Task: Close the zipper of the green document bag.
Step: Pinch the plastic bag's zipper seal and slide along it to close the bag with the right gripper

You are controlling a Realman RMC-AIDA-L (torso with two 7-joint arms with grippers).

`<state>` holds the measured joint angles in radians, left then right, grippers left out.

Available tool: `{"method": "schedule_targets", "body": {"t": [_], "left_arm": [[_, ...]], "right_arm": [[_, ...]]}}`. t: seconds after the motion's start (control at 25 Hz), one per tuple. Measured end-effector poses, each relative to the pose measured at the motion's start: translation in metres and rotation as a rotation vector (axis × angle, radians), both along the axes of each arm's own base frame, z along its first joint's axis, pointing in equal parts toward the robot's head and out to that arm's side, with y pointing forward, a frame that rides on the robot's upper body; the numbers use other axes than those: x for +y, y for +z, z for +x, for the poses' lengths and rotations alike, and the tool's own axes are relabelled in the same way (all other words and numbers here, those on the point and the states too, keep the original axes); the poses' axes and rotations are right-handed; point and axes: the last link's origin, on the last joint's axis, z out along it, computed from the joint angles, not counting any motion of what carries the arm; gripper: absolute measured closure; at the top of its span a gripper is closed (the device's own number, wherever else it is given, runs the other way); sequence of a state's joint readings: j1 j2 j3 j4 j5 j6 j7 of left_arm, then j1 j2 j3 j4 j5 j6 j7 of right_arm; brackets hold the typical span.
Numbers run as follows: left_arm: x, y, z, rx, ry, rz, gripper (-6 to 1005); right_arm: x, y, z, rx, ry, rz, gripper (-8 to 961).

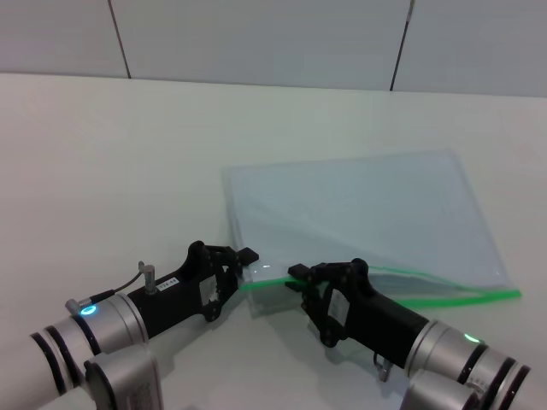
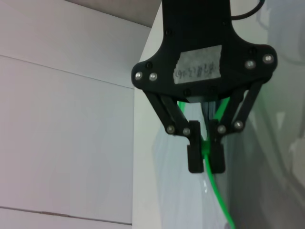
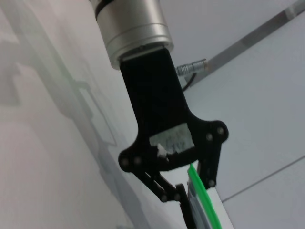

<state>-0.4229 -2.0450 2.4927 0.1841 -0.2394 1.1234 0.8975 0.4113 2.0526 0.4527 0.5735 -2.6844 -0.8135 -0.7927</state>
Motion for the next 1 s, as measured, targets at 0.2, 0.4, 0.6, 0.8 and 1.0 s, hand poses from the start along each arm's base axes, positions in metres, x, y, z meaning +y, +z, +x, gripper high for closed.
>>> {"method": "schedule_targets", "body": {"t": [0.2,0.4,0.6,0.8,1.0], "left_arm": [[-0.001,0.0,-0.001,0.001,0.004,0.001,951],[-0.001,0.001,-0.002,0.002,0.007,0.002,951],[-0.002,0.001,-0.003,0.002,0.01,0.003,951],[-0.003,0.001,-0.004,0.003,0.014,0.003,951],[-0.003,0.001,-0.005,0.004,0.016,0.004,951]], "right_arm": [[-0.001,0.003,0.005,-0.001,-0.018,0.025,872],[-0.001,0.007,0.009,-0.002,-0.036,0.057,872],[-0.001,0.012,0.015,-0.004,-0.061,0.095,873],[0.002,0.019,0.023,0.001,-0.1,0.135,872],[0.006,0.029,0.034,0.002,-0.149,0.187,873]]}}
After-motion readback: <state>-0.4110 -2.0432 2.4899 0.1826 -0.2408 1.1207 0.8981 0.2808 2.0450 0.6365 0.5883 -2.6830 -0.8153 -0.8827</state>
